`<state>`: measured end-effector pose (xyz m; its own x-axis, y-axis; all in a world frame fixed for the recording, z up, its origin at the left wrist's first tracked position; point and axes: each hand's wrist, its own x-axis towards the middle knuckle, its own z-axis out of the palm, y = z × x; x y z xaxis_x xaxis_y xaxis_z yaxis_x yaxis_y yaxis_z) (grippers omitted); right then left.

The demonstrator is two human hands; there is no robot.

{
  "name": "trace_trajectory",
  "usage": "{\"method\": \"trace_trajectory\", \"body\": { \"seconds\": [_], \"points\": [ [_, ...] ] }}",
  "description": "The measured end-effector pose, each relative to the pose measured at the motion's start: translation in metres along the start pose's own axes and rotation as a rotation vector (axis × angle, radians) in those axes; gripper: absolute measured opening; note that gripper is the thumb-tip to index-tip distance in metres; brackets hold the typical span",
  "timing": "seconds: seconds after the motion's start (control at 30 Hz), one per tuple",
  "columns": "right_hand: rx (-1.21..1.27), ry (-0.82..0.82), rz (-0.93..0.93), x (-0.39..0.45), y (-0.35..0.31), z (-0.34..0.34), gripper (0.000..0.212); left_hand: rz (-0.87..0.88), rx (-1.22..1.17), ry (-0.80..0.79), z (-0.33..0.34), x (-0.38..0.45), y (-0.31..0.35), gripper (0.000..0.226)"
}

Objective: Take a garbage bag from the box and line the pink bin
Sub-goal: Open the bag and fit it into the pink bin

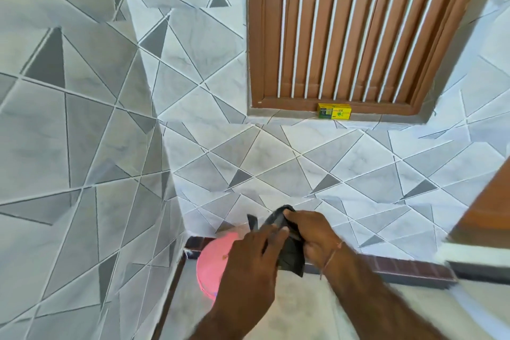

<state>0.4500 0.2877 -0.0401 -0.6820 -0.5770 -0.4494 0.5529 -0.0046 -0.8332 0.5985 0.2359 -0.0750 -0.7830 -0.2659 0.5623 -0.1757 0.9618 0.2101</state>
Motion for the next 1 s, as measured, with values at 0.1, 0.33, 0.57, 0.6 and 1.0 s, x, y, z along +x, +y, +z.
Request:
{"method": "trace_trajectory", "body": {
  "seconds": [0.1,0.33,0.57,0.6,1.0],
  "points": [
    [0.078,-0.052,0.023,-0.010,-0.006,-0.001,0.023,-0.335,-0.330,0.119,-0.020,0.009,0.004,0.035],
    [-0.150,-0.244,-0.189,-0.053,-0.010,-0.010,0.038,-0.988,-0.842,0.298,-0.037,0.047,0.013,0.010],
    [-0.133,-0.399,-0.283,-0.076,-0.011,-0.018,0.007,-0.974,-0.844,0.187,-0.024,0.054,0.037,0.042],
    [-0.132,-0.426,-0.272,-0.075,-0.014,-0.021,0.007,-0.972,-0.912,0.165,-0.025,0.055,0.038,0.039],
    [-0.487,0.020,-0.512,-0.010,-0.035,-0.070,0.021,-0.862,-0.692,0.153,-0.057,0.058,0.001,0.012]
  ]
}}
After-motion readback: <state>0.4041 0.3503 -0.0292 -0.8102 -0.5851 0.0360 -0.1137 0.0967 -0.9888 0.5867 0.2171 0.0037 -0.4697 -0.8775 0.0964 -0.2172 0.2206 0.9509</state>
